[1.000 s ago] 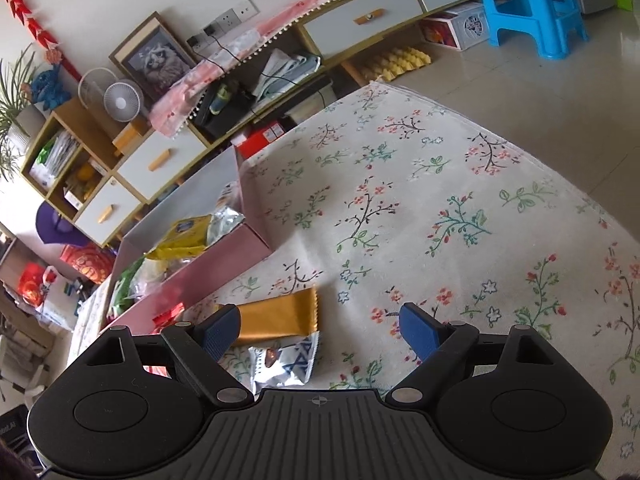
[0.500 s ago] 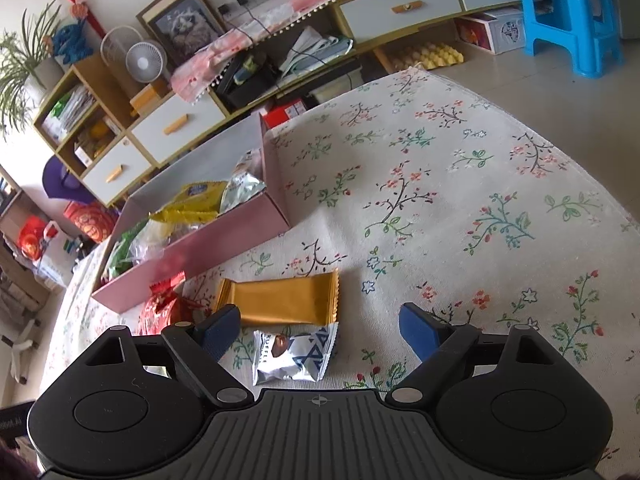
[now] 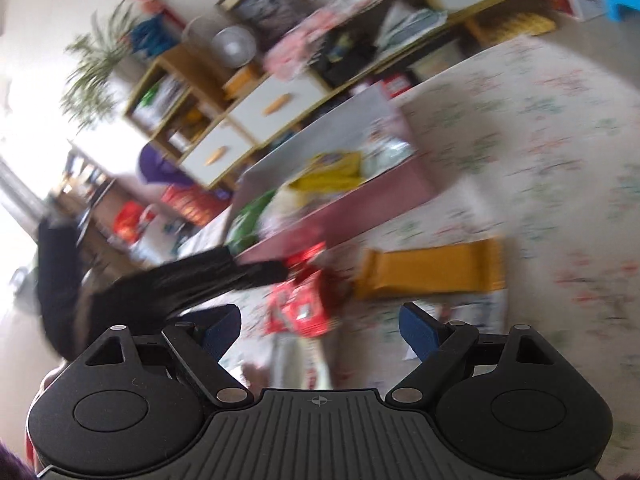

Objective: Organize snacks
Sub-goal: 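Grasp red packet with left tool while right tool closes on a red wrapper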

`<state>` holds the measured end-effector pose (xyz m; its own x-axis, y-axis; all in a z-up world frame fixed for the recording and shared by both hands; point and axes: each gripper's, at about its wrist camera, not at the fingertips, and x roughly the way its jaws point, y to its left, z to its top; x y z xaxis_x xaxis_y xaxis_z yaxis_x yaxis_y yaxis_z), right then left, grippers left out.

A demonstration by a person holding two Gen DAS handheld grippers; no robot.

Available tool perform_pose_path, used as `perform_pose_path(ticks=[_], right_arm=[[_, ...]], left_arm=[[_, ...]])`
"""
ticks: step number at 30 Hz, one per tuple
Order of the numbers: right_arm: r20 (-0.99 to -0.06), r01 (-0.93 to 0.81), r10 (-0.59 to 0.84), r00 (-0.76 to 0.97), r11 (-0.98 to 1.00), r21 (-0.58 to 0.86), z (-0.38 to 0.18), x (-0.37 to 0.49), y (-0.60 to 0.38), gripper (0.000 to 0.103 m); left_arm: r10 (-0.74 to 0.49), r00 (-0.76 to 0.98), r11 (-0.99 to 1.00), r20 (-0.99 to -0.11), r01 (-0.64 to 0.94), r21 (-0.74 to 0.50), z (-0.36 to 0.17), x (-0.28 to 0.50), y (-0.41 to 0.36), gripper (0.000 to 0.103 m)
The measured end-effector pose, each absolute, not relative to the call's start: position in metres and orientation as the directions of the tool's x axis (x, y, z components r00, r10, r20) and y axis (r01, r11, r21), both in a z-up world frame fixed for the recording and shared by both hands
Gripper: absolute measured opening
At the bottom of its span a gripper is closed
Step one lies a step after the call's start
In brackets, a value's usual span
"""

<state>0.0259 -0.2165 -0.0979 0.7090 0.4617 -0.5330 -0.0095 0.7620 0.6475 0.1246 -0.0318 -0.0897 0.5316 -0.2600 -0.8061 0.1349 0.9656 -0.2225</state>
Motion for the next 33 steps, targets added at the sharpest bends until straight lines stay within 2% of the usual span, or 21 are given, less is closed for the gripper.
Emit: perform_pose_path(ticks=[3, 6, 8, 11, 16, 33], right_arm=[[-0.568, -0.016, 0.450, 0.690, 0.793, 0.609, -0.100, 0.039, -0.204, 0.085], [-0.568, -0.040, 0.467, 0.678, 0.795, 0.606, -0.102, 0.051, -0.195, 0.067], [-0.590, -0.035, 0.453, 0.668, 0.811, 0.583, -0.105, 0.056, -0.192, 0.049], [-0.607, -0.024, 0.448, 0.656, 0.817, 0.576, -0.113, 0.060, -0.189, 0.033], [-0.554, -0.013, 0.495, 0.670, 0.753, 0.657, -0.118, 0.053, -0.198, 0.021], [-0.495, -0.020, 0.459, 0.738, 0.748, 0.664, -0.092, 0.016, -0.220, 0.020]], left_arm=[[-0.223, 0.539, 0.975, -0.812, 0.122, -0.187, -0.094, 0.124, -0.032, 0.076], [-0.214, 0.550, 0.976, -0.807, 0.142, -0.162, -0.092, 0.120, -0.032, 0.056], [-0.217, 0.549, 0.975, -0.808, 0.155, -0.156, -0.090, 0.117, -0.031, 0.047], [-0.217, 0.544, 0.975, -0.811, 0.157, -0.156, -0.088, 0.115, -0.027, 0.031], [-0.198, 0.540, 0.980, -0.818, 0.110, -0.165, -0.081, 0.111, -0.017, 0.027], [-0.238, 0.598, 0.970, -0.765, 0.114, -0.213, -0.048, 0.075, 0.010, 0.027]])
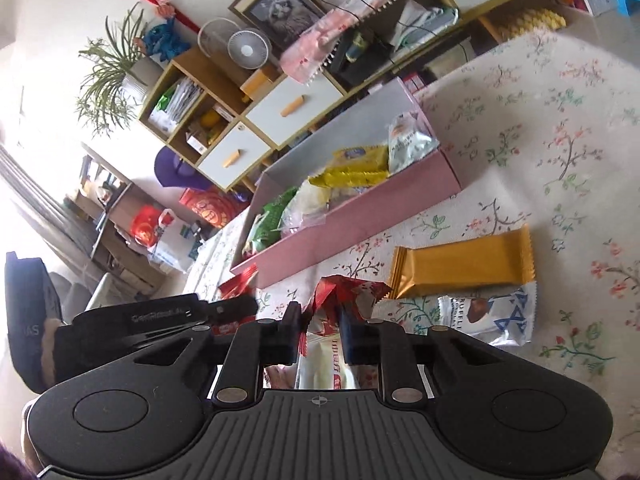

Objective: Organize snacks
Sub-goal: 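Grasp red packet with left tool while right tool closes on a red wrapper, then carry red packet with left tool while right tool carries red wrapper over pink box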

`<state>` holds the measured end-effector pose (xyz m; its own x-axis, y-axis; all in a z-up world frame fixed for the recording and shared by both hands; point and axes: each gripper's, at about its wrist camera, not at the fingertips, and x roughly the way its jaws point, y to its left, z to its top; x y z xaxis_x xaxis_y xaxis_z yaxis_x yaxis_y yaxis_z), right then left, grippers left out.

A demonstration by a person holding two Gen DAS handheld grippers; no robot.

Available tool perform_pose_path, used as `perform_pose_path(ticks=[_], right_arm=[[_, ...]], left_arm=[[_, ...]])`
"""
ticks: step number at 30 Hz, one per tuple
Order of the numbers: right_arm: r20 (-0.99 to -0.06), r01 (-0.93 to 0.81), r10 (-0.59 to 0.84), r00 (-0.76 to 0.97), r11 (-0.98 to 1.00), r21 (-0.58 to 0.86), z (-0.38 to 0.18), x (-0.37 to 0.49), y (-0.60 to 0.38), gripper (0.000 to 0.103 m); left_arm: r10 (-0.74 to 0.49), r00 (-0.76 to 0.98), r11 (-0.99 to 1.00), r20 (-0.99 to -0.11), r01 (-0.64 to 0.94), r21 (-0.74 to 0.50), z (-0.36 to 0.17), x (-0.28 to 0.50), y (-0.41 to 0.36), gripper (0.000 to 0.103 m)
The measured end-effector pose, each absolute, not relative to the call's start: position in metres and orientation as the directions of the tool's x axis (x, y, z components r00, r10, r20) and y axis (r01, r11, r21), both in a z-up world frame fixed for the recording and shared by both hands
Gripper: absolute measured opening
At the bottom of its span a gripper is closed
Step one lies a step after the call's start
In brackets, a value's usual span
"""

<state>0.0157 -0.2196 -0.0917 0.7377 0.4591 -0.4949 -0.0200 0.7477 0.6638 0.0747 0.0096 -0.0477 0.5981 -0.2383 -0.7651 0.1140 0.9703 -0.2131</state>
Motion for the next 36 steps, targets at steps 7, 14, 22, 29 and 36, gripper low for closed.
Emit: perform_pose_path(ticks=[7, 14, 22, 29, 36], right_arm=[[-0.489, -0.005, 0.450, 0.747, 0.740, 0.673, -0.092, 0.010, -0.226, 0.018], [-0.518, 0.007, 0.423, 0.744, 0.770, 0.638, -0.092, 0.005, -0.227, 0.000], [-0.559, -0.017, 0.297, 0.774, 0.892, 0.451, -0.093, 0.005, -0.201, 0.072], [-0.610, -0.137, 0.263, 0.748, 0.960, 0.246, -0.106, 0.024, -0.155, 0.081], [-0.638, -0.134, 0.257, 0.726, 0.963, 0.235, -0.119, 0.028, -0.156, 0.040]], left_arm=[[-0.222, 0.618, 0.973, -0.754, 0.091, -0.212, -0.039, 0.068, 0.020, 0.027], [-0.217, 0.616, 0.974, -0.757, 0.089, -0.207, -0.041, 0.063, 0.022, 0.027], [-0.219, 0.607, 0.972, -0.764, 0.067, -0.225, -0.050, 0.063, 0.027, 0.027], [-0.195, 0.603, 0.973, -0.773, 0.022, -0.228, -0.055, 0.062, 0.037, 0.027], [-0.186, 0.607, 0.976, -0.773, 0.021, -0.218, -0.056, 0.060, 0.043, 0.027]])
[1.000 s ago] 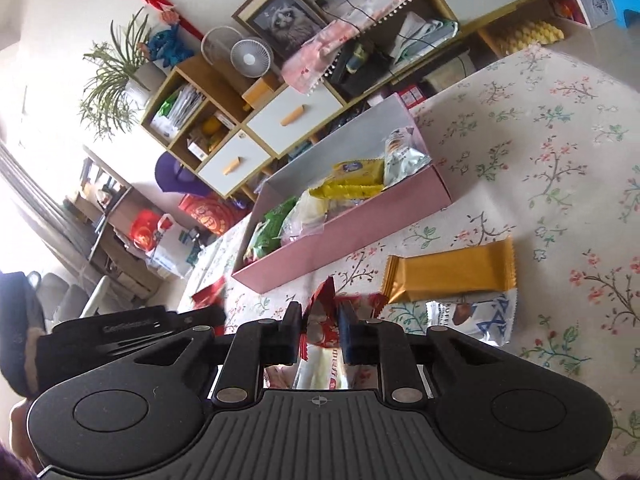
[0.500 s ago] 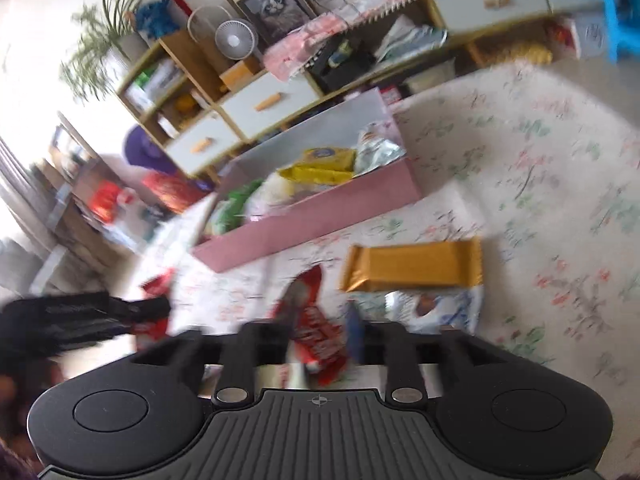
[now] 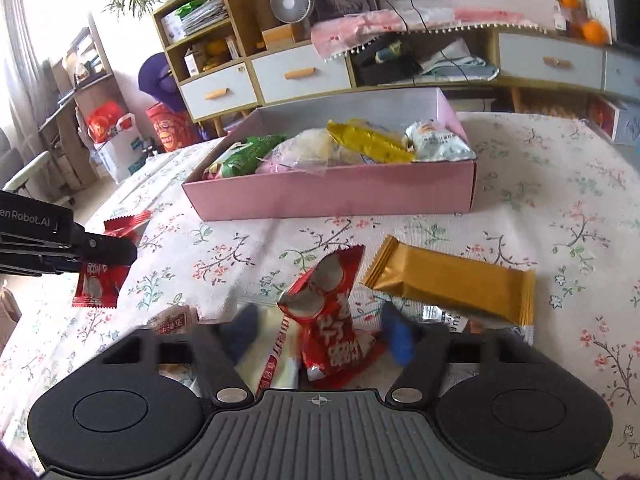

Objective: Organize snacks
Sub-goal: 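Carry red packet with left tool while right tool carries red wrapper over pink box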

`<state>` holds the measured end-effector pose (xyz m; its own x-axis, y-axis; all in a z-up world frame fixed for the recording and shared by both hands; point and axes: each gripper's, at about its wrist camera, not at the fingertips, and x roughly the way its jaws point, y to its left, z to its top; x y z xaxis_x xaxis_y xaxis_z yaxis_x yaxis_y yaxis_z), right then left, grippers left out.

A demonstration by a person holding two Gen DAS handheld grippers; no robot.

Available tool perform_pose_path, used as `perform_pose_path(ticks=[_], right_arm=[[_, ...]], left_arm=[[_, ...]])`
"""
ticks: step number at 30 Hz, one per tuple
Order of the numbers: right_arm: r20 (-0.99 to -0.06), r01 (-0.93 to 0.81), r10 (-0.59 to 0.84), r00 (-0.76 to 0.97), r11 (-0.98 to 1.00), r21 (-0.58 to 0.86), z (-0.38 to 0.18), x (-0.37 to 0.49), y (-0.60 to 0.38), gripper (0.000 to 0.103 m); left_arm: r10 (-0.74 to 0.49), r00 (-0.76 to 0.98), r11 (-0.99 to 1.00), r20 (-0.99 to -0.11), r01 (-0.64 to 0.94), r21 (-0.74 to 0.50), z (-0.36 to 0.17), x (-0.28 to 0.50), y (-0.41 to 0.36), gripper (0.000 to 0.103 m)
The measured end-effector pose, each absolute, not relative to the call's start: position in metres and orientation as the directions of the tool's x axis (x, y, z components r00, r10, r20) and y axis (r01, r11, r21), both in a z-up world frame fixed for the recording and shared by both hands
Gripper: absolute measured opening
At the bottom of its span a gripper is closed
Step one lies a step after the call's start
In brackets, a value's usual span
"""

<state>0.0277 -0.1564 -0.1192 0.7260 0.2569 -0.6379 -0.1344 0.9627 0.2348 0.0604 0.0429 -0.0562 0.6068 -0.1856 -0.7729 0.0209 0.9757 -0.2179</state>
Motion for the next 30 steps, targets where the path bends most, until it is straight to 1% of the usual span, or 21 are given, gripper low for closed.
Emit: perform_pose_path(ticks=[1, 4, 11, 18, 24, 30], right_arm=[[-0.632, -0.147, 0.274, 0.725, 0.958, 0.247, -0.119, 0.027, -0.158, 0.032], [-0.633, -0.144, 0.286, 0.720, 0.953, 0.266, -0.116, 0.026, -0.161, 0.029], [-0.595, -0.123, 0.340, 0.728, 0.919, 0.374, -0.107, 0.017, -0.180, 0.029], [-0.516, -0.117, 0.368, 0.774, 0.883, 0.454, -0.083, 0.020, -0.202, 0.029], [-0.491, -0.101, 0.371, 0.788, 0.864, 0.492, -0.073, 0.048, -0.218, 0.029], [-0.456, -0.073, 0.354, 0.817, 0.847, 0.527, -0.059, 0.090, -0.237, 0.029]], left_arm=[[-0.186, 0.606, 0.976, -0.773, 0.023, -0.218, -0.056, 0.061, 0.042, 0.027], [-0.198, 0.614, 0.974, -0.764, 0.035, -0.224, -0.051, 0.062, 0.040, 0.027], [-0.229, 0.629, 0.964, -0.743, 0.041, -0.263, -0.042, 0.068, 0.040, 0.027], [-0.260, 0.632, 0.956, -0.730, 0.059, -0.289, -0.039, 0.082, 0.036, 0.027], [-0.292, 0.640, 0.947, -0.711, 0.089, -0.309, -0.031, 0.109, 0.024, 0.027], [-0.309, 0.660, 0.944, -0.685, 0.127, -0.304, -0.019, 0.148, 0.005, 0.027]])
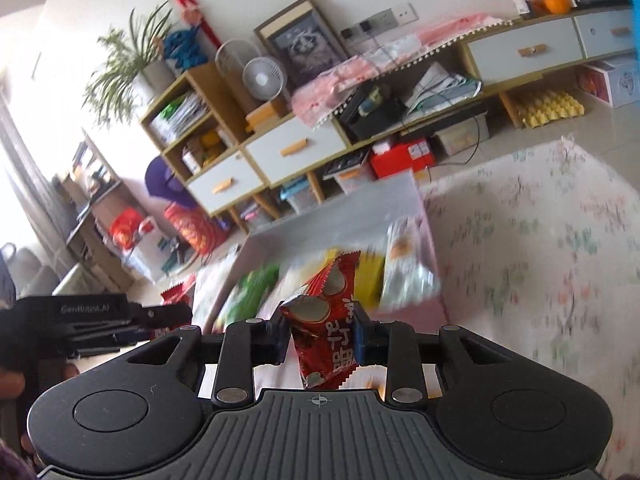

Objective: Organize snacks
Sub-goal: 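Carry red packet with left tool while right tool carries red wrapper over pink box, then open both tools to drop the red packets into the pink box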

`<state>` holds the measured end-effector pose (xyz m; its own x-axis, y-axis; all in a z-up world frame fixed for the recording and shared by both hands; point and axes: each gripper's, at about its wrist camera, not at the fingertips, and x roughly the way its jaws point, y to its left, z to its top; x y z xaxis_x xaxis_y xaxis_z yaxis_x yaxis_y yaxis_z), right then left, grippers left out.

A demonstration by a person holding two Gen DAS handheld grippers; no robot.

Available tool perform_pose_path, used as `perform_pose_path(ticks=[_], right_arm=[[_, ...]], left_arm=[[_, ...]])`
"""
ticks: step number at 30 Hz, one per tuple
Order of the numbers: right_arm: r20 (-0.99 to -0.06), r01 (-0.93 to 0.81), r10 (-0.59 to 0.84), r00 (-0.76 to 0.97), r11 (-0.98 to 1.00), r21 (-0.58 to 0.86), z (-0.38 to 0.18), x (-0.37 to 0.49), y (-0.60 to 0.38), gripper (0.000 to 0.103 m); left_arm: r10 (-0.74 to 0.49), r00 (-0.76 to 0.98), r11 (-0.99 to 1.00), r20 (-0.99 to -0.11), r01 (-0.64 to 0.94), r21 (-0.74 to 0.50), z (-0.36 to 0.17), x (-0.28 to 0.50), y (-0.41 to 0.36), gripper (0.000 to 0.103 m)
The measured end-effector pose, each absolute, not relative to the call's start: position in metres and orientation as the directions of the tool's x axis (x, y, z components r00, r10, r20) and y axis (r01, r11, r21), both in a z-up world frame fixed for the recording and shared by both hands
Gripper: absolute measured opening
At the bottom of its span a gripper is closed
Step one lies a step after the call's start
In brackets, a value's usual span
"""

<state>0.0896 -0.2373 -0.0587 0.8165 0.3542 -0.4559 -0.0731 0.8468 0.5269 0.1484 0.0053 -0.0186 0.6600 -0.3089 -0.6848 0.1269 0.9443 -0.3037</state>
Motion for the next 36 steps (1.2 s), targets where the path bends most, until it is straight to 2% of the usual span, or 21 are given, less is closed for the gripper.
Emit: perform_pose_path(ticks=[4, 7, 13, 23, 24, 30, 33, 35, 36], right_arm=[[-0.447, -0.074, 0.358, 0.820, 0.840, 0.537, -0.052, 0.129, -0.242, 0.029], [-0.486, -0.051, 0.349, 0.802, 0.849, 0.525, -0.056, 0.163, -0.242, 0.029], [-0.546, -0.039, 0.327, 0.771, 0.881, 0.472, -0.069, 0.198, -0.230, 0.029], [-0.580, -0.004, 0.300, 0.758, 0.890, 0.455, -0.083, 0.210, -0.226, 0.033], [-0.580, 0.001, 0.295, 0.760, 0.891, 0.454, -0.083, 0.210, -0.228, 0.033], [-0.548, 0.004, 0.285, 0.787, 0.885, 0.465, -0.073, 0.191, -0.236, 0.034], [-0.536, 0.008, 0.287, 0.794, 0.877, 0.481, -0.069, 0.188, -0.239, 0.039], [-0.517, -0.010, 0.316, 0.795, 0.860, 0.510, -0.066, 0.196, -0.238, 0.049], [-0.527, -0.006, 0.315, 0.789, 0.862, 0.507, -0.064, 0.201, -0.236, 0.048]], left_arm=[[-0.322, 0.661, 0.942, -0.678, 0.156, -0.296, -0.021, 0.177, -0.008, 0.028], [-0.339, 0.645, 0.938, -0.685, 0.172, -0.302, -0.032, 0.199, -0.016, 0.028], [-0.288, 0.642, 0.957, -0.710, 0.156, -0.246, -0.052, 0.217, -0.023, 0.028], [-0.280, 0.630, 0.958, -0.724, 0.134, -0.254, -0.057, 0.221, -0.014, 0.028], [-0.283, 0.632, 0.957, -0.722, 0.134, -0.257, -0.056, 0.221, -0.013, 0.031], [-0.259, 0.664, 0.963, -0.701, 0.123, -0.240, -0.042, 0.206, -0.005, 0.035], [-0.278, 0.666, 0.953, -0.693, 0.103, -0.284, -0.036, 0.194, 0.005, 0.035], [-0.279, 0.664, 0.949, -0.694, 0.083, -0.303, -0.033, 0.191, 0.009, 0.035], [-0.282, 0.664, 0.947, -0.693, 0.077, -0.312, -0.031, 0.188, 0.011, 0.035]])
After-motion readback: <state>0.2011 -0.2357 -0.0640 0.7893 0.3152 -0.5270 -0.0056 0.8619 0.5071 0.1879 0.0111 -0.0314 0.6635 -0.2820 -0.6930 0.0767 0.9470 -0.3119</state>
